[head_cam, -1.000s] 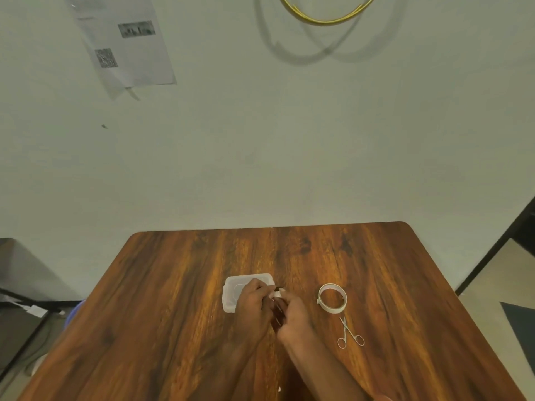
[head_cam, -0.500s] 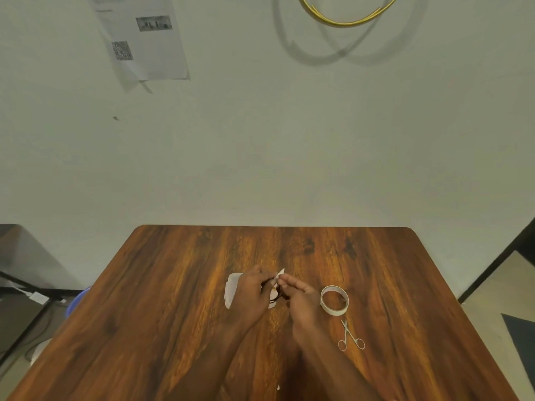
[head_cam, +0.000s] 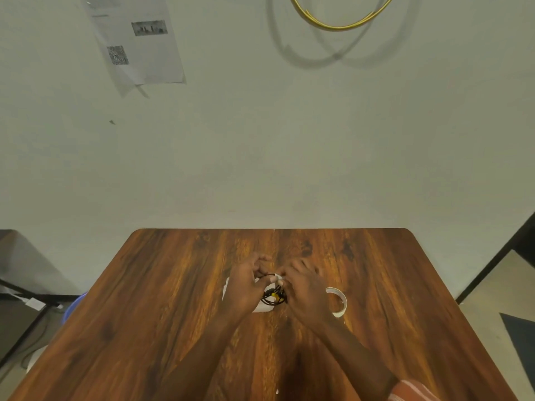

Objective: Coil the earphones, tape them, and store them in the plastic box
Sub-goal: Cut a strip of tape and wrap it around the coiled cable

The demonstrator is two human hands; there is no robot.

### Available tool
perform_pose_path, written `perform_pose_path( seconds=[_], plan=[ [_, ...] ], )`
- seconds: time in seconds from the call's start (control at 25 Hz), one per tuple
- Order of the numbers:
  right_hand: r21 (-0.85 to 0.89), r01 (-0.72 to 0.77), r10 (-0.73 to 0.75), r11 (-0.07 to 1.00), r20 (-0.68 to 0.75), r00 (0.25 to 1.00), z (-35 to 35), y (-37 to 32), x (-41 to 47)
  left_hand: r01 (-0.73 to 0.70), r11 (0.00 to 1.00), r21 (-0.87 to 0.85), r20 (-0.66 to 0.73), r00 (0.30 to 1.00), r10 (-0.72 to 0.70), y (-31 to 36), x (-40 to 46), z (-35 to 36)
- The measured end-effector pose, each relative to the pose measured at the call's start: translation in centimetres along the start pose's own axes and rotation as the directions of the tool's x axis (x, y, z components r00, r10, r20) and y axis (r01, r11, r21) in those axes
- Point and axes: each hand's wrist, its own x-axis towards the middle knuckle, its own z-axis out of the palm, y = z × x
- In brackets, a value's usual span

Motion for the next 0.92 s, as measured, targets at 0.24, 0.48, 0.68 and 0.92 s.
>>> perform_pose_path(
  seconds=[0.24,0.48,0.68,0.92],
  plan=[
    [0.214,-0.18,0.095,0.96,0.354,0.93,-0.9,0.8,0.9,-0.292,0.9,0.324,0.175,0.953,0.247,-0.1,0.5,0.2],
    [0.668,-0.737,0.246,0.102,0.701,0.669,0.1,1.2,0.8,-0.12,0.971,0.208,0.174,0.981,0.084,-0.6,0.4,0.3],
    [0.691,-0.696,0.296,-0.197,0.718,0.63,2.4,1.6,1.5,0.094,0.995,-0.016,0.115,0.989,-0.092,-2.0,2.1,-0.3],
    [0.586,-0.667,0.373,-0.461,0.81,0.453,6.3,3.4,3.1,0.52,0.843,0.134,-0.15,0.852,-0.502,-11.9,4.1,-2.8]
  ],
)
